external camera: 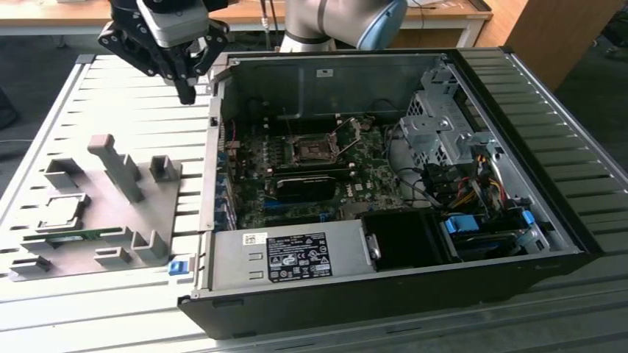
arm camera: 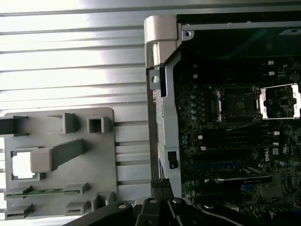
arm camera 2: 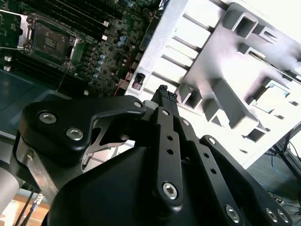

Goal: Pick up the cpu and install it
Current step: 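Reach for the cpu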

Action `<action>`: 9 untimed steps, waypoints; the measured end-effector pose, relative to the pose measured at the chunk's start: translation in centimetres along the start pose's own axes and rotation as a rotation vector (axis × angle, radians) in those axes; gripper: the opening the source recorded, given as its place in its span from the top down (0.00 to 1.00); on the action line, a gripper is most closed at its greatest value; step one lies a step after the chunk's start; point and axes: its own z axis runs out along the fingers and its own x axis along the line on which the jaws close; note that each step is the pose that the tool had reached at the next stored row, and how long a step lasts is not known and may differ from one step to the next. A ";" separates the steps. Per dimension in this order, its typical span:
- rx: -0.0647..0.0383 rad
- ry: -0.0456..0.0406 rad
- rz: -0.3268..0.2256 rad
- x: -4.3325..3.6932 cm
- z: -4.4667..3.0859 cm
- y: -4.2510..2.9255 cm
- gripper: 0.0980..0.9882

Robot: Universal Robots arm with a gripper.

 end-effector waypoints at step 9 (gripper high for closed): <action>0.000 0.0000 0.000 0.98 -0.01 -0.20 0.99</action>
